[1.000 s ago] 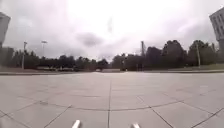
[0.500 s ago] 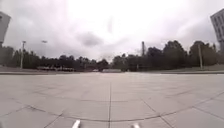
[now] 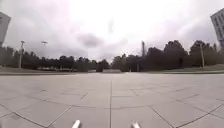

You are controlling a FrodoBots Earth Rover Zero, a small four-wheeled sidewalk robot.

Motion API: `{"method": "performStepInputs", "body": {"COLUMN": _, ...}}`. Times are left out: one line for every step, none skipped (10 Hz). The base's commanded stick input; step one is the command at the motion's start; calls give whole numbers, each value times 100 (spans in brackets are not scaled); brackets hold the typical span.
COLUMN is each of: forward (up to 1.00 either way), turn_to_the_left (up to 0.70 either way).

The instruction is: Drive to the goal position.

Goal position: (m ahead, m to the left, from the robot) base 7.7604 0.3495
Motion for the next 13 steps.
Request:
{"method": "performStepInputs", "body": {"forward": 70, "turn_to_the_left": 0}}
{"method": "performStepInputs", "body": {"forward": 70, "turn_to_the_left": 0}}
{"method": "performStepInputs", "body": {"forward": 70, "turn_to_the_left": 0}}
{"method": "performStepInputs", "body": {"forward": 70, "turn_to_the_left": 0}}
{"method": "performStepInputs", "body": {"forward": 70, "turn_to_the_left": 0}}
{"method": "performStepInputs", "body": {"forward": 70, "turn_to_the_left": -5}}
{"method": "performStepInputs", "body": {"forward": 70, "turn_to_the_left": -12}}
{"method": "performStepInputs", "body": {"forward": 70, "turn_to_the_left": -19}}
{"method": "performStepInputs", "body": {"forward": 70, "turn_to_the_left": -23}}
{"method": "performStepInputs", "body": {"forward": 70, "turn_to_the_left": -7}}
{"method": "performStepInputs", "body": {"forward": 70, "turn_to_the_left": 0}}
{"method": "performStepInputs", "body": {"forward": 70, "turn_to_the_left": 0}}
{"method": "performStepInputs", "body": {"forward": 70, "turn_to_the_left": 0}}
